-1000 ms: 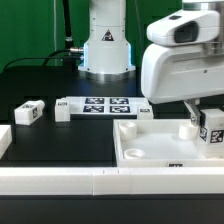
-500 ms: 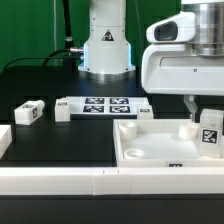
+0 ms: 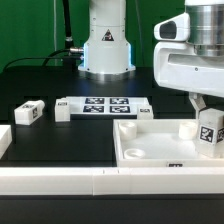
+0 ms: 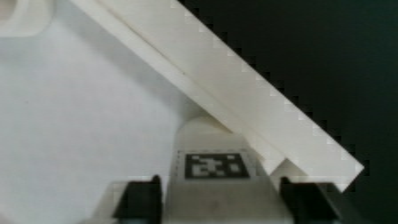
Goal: Assemble square table
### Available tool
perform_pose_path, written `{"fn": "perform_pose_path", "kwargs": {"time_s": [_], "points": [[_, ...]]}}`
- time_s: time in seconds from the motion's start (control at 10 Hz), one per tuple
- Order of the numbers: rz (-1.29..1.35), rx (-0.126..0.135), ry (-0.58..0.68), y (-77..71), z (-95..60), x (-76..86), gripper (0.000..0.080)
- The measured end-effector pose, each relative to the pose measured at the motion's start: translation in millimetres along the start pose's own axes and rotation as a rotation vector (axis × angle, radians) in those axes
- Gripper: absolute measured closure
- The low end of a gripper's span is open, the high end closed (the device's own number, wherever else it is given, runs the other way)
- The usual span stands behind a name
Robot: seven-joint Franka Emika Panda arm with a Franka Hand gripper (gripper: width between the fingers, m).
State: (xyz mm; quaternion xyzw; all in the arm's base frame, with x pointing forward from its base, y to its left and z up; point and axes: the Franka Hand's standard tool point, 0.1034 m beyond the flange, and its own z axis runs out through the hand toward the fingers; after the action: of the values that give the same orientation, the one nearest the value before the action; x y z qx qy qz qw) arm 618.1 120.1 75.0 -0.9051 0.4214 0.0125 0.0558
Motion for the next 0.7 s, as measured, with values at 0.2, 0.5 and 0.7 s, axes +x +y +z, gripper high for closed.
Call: {"fn": "perform_pose_path", "kwargs": {"time_s": [0.2,0.5,0.7], "points": [[-0.162,-0.001,0.001,0.9,-0.2,1.6,0.0218],[-0.317,-0.001,0.001,0.9,0.0,1.4,0.0152],[-0.496,-0.005,0.002,1.4,0.0,1.8,0.0151]]}}
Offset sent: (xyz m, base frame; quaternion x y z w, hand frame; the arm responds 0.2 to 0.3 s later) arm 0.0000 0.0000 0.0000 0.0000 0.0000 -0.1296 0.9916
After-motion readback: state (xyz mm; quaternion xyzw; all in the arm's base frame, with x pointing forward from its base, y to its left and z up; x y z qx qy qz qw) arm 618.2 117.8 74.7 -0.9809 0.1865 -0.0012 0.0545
